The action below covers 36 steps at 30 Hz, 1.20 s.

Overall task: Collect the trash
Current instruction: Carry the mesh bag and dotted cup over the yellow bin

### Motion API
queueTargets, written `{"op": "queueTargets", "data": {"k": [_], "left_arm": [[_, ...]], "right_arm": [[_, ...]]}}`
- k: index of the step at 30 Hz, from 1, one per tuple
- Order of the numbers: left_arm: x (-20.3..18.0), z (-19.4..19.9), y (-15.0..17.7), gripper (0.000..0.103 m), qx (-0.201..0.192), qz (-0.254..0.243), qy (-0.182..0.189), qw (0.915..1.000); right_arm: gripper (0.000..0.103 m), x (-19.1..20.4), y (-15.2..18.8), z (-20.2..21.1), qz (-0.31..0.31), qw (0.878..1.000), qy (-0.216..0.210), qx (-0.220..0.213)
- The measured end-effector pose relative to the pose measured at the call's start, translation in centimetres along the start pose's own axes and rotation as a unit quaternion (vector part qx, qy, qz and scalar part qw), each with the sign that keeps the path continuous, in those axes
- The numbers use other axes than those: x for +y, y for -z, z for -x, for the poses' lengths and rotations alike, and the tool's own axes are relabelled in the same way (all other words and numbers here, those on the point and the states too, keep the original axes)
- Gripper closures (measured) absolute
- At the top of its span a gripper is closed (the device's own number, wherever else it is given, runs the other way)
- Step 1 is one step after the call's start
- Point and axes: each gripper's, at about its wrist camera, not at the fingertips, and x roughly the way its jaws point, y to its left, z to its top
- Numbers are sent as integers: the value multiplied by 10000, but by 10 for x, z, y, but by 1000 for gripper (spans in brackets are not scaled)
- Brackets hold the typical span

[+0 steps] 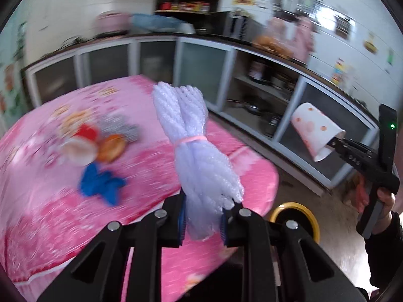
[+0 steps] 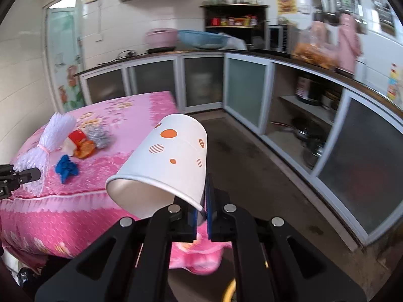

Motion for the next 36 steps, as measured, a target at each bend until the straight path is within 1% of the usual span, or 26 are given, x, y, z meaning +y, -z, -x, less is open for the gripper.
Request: {"op": "queueTargets", "data": {"k": [3, 8, 14, 18, 20, 26, 32, 36], "left_arm": [[-40, -14, -8, 84, 38, -318, 340, 9989], [-100, -37, -8, 84, 179, -771, 736, 9941], [-168, -65, -1, 84, 444, -1259, 1190, 9839], [-202, -79, 4, 84, 582, -1520, 1413, 9765], [-217, -86, 6, 84, 638, -1635, 1497, 9730], [-248, -103, 11, 84, 743, -1865, 1638, 9658], [-275, -116, 20, 84, 803, -2068, 1656, 9609], [-289, -117, 25, 84, 726, -2231, 1620, 9585]], "right_arm": [[99, -29, 13, 14, -205, 9995, 224, 21], [98, -73, 42, 33, -523, 9968, 595, 97], [98, -119, 77, 51, -928, 9913, 908, 208], [98, -138, 97, 54, -1085, 9877, 1080, 332], [98, -146, 105, 54, -1154, 9861, 1129, 391], [98, -165, 128, 54, -1327, 9817, 1250, 555], [98, -181, 154, 42, -1545, 9752, 1333, 858], [98, -188, 172, 35, -1702, 9698, 1375, 1075]]}}
